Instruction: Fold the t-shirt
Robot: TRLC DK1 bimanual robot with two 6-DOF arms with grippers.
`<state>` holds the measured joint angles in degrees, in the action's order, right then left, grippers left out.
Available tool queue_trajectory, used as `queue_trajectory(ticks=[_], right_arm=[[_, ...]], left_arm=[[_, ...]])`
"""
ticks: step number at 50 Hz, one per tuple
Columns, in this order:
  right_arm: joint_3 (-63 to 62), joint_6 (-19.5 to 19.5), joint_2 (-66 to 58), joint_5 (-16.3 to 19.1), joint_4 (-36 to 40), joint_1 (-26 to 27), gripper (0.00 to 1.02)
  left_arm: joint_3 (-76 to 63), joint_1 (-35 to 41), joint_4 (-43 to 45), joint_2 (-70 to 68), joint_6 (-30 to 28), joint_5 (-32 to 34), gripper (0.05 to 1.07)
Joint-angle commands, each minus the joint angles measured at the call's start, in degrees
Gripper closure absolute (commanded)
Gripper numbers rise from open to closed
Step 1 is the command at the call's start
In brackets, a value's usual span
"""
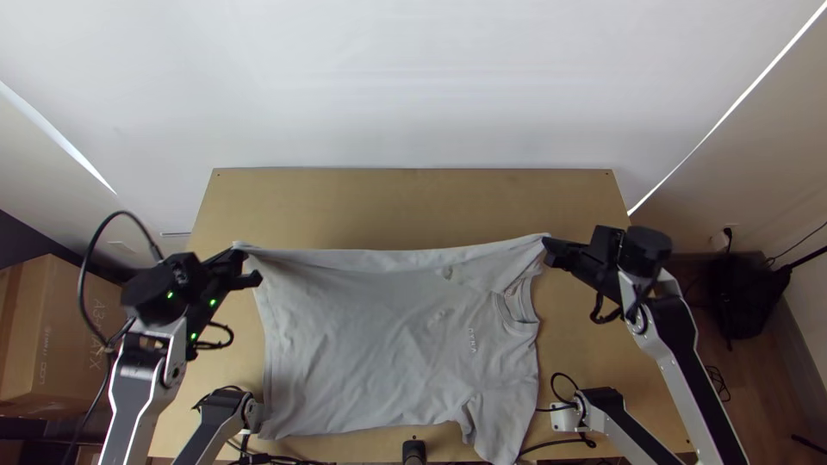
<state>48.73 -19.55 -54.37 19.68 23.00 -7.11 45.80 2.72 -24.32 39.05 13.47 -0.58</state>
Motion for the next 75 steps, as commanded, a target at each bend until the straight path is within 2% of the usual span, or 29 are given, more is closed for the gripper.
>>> queue_trajectory(ticks=[1, 15, 31, 50, 62, 69, 75], right_arm=[[-1.1, -1.3, -6.7, -0.4, -3.6, -0.3, 1.00], [4.3, -1.2, -24.2, -0.4, -9.4, 0.3, 1.00], [15.2, -0.8, -42.3, -0.5, -13.2, 4.0, 1.00], [33.4, -0.9, -60.8, -1.7, -12.5, 6.7, 1.00], [44.0, -1.0, -68.9, -2.2, -8.8, 7.6, 1.00], [50.9, -2.2, -72.4, -2.2, -4.0, 8.0, 1.00], [54.7, -2.9, -73.9, -2.2, -0.2, 7.9, 1.00]], left_arm=[[-2.4, 0.3, 5.4, 6.4, -0.6, 0.0, 1.05], [-2.2, 0.4, 17.5, 24.4, -0.8, 0.1, 1.05], [6.6, -2.4, 24.2, 45.0, -1.6, 0.3, 1.05], [21.5, -2.7, 24.7, 63.4, -1.2, 0.5, 1.05], [30.1, -2.0, 24.3, 70.9, 0.1, 0.5, 1.05], [37.3, -2.1, 18.4, 74.9, 3.0, 0.6, 1.05], [40.7, -1.8, 13.4, 75.6, 3.2, 0.9, 1.05]])
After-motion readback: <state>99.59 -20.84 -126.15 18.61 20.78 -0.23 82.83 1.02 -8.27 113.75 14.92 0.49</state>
